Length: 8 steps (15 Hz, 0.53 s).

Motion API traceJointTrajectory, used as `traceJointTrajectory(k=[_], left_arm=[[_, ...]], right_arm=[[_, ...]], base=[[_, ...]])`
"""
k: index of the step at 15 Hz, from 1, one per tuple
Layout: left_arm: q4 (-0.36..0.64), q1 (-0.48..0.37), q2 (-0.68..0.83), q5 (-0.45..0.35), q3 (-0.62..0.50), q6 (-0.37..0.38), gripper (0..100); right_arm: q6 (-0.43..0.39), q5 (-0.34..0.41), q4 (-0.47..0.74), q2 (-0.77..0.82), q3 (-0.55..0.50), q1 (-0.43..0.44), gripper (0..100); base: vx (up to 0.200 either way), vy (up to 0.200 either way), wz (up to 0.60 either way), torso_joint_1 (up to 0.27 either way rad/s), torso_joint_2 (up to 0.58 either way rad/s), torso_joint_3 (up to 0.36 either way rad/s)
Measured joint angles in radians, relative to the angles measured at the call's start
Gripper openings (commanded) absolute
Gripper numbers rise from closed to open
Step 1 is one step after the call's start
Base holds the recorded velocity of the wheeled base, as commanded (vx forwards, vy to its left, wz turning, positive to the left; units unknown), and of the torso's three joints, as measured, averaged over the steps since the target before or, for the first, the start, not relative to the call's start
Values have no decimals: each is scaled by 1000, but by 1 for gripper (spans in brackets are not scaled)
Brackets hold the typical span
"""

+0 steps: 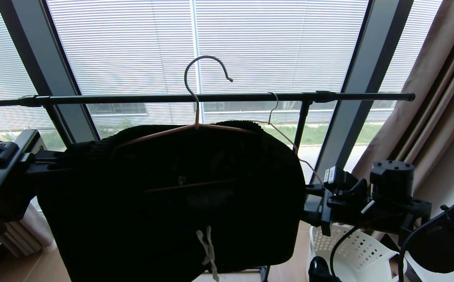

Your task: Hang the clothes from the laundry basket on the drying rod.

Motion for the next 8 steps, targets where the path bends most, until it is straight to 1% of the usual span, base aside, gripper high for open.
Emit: traceJointTrajectory(k=[2,4,6,8], left_arm=[[0,39,1,-1,14,0,0],[0,79,0,-1,29,0,0],[0,142,0,-1,47,0,0],[0,177,-1,-1,57,0,0]], right_arm=[[-16,0,-1,-15,6,0,100],[-15,0,0,-36,8,0,100],[-7,0,3,-67,8,0,100],[20,-11,7,-103,7,7,100]], base=[[0,0,0,0,0,0],[0,0,0,0,0,0],[0,0,0,0,0,0],[0,0,0,0,0,0]])
